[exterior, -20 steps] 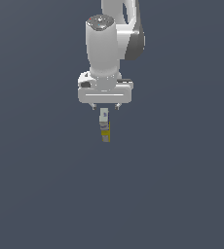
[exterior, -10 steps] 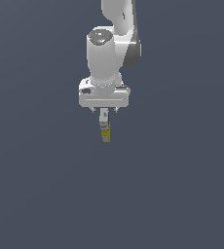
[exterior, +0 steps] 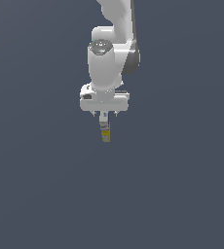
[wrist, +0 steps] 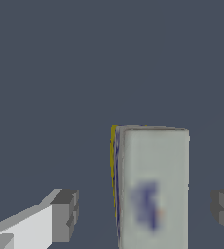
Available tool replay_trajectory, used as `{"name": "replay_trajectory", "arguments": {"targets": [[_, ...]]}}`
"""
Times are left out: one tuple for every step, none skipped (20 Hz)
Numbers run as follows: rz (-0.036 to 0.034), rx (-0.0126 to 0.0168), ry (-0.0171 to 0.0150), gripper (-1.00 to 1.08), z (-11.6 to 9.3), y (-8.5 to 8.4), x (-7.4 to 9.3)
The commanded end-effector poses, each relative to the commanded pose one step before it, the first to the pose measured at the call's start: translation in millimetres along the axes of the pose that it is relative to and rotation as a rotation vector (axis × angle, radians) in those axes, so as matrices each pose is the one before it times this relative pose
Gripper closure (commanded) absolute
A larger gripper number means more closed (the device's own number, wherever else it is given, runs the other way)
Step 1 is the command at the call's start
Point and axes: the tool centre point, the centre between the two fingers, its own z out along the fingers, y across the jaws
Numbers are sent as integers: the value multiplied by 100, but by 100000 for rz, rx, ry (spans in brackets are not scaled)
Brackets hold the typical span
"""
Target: Pick up the object and move it to a goal position.
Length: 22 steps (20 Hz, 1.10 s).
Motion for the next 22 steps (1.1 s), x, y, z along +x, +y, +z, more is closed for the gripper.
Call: {"name": "replay_trajectory", "arguments": {"targets": [[-10, -14, -45, -92, 1173, 17, -65], [0, 0, 0, -92, 374, 7, -3], [0, 0, 0, -92, 319, 6, 5], [0, 0, 0, -92, 263, 5, 11], [-44, -20, -6, -92, 209, -22, 17], [0, 0, 0, -92, 148, 3, 14], [0, 0, 0, -92, 88, 2, 10], [0, 0, 0, -92, 29, 1, 4], [0, 0, 0, 108, 0, 0, 0], [0, 0, 0, 108, 0, 0, 0], [0, 0, 0, 108, 0, 0, 0], [0, 0, 0, 108, 0, 0, 0], [0, 0, 0, 108, 0, 0, 0], [0, 0, 0, 108, 0, 0, 0], [0, 0, 0, 108, 0, 0, 0], [0, 0, 0, 108, 0, 0, 0], [0, 0, 0, 108, 0, 0, 0], [0, 0, 0, 108, 0, 0, 0], [14, -13, 66, 108, -48, 21, 14], [0, 0, 0, 108, -14, -12, 18], [0, 0, 0, 108, -42, -35, 55], [0, 0, 0, 108, -70, -59, 92]]}}
